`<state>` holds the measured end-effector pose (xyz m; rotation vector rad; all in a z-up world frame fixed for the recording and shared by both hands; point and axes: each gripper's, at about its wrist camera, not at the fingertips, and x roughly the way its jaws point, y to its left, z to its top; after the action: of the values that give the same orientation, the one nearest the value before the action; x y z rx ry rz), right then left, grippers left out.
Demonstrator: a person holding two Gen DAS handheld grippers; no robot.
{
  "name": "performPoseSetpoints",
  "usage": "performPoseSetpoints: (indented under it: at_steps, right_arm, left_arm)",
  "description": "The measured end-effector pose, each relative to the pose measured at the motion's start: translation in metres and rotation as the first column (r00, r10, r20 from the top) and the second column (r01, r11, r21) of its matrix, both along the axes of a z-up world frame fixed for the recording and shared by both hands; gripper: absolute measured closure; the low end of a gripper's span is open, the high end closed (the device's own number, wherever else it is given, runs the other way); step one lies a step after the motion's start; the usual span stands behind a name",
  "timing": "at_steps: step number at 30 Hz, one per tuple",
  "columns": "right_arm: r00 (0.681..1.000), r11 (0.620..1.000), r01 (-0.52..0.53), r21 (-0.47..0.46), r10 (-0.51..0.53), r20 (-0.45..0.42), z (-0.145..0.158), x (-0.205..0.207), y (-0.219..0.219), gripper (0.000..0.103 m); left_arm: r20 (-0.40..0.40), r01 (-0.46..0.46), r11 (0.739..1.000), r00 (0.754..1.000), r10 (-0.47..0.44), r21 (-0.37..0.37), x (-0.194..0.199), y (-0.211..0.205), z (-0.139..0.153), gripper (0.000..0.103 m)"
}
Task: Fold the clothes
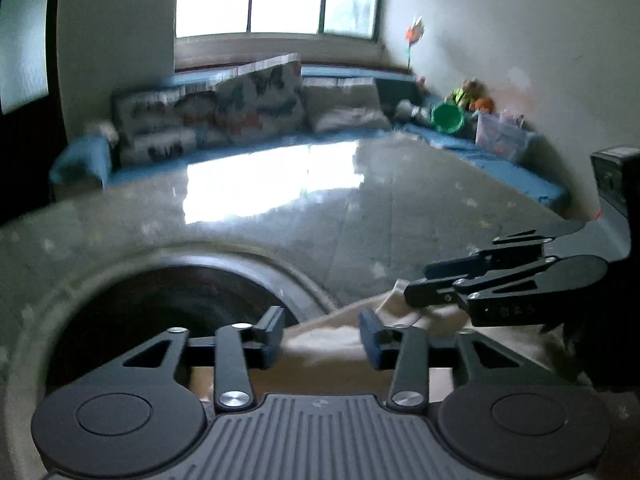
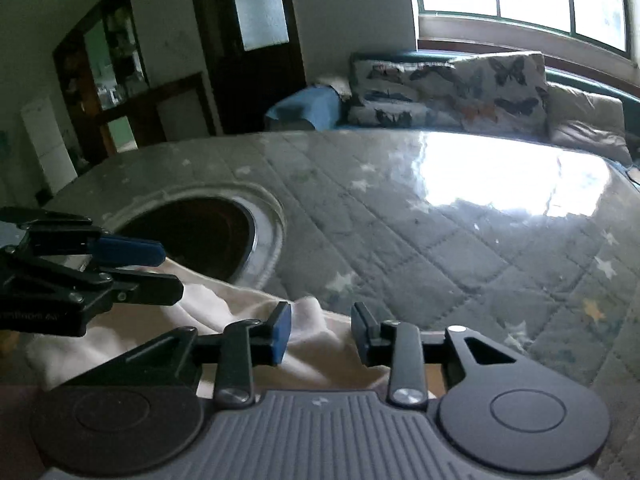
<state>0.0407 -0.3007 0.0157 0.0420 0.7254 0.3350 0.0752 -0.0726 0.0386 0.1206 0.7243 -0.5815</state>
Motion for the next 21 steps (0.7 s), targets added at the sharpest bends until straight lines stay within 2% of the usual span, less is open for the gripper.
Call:
performPoseSetpoints:
  at_steps: [3, 7, 9, 12, 13, 14, 17, 19, 21]
  right_arm:
    - [1.0, 1.0, 0.008, 0.021, -0.008, -0.003, -0.003, -0.001, -0.004, 0.07]
    - [1.0, 1.0, -0.004, -0.007, 0.005, 0.021, -0.006, -0.007, 0.002, 0.071]
    - [0.999, 1.0, -0.012, -0.019, 0.013, 0.032, -0.008, -0.009, 0.005, 0.078]
    - [0.999, 1.0, -0.014, -0.024, 0.015, 0.049, -0.01, -0.01, 0.009, 0.089]
    - [0.998, 0.999, -0.012, -0.03, 0.014, 0.06, -0.009, -0.011, 0.01, 0.09]
    - [0.997, 0.999, -0.01, -0.037, 0.013, 0.071, -0.008, -0.013, 0.011, 0.092]
    - [0.992, 0.999, 0.008, -0.044, -0.002, 0.125, -0.001, -0.018, 0.011, 0.095]
    - [0.985, 0.998, 0.025, -0.06, -0.014, 0.173, 0.005, -0.022, 0.013, 0.103]
    - [0.981, 0.997, 0.039, -0.073, -0.024, 0.193, 0.007, -0.022, 0.014, 0.103]
  left_arm:
    - [-0.083, -0.022, 0.999, 0.996, 0.024, 0.026, 0.012, 0.001, -0.012, 0.053]
    - [-0.098, -0.025, 0.999, 0.995, 0.03, 0.048, 0.013, 0.001, -0.018, 0.053]
    - [-0.083, -0.011, 0.999, 0.996, 0.015, 0.05, 0.009, 0.001, -0.018, 0.056]
    - [-0.036, 0.012, 0.998, 0.999, -0.01, 0.055, 0.002, -0.001, -0.018, 0.075]
    - [-0.015, 0.017, 0.998, 1.0, -0.017, 0.059, -0.001, -0.002, -0.018, 0.085]
    - [0.005, 0.021, 0.998, 1.0, -0.022, 0.06, -0.003, -0.003, -0.017, 0.087]
    - [0.057, -0.003, 0.999, 0.998, 0.001, 0.032, -0.005, -0.002, -0.009, 0.091]
    - [0.091, -0.03, 0.999, 0.995, 0.028, 0.013, -0.004, -0.001, -0.005, 0.091]
    - [0.122, -0.049, 0.999, 0.991, 0.046, 0.02, -0.003, -0.004, -0.007, 0.091]
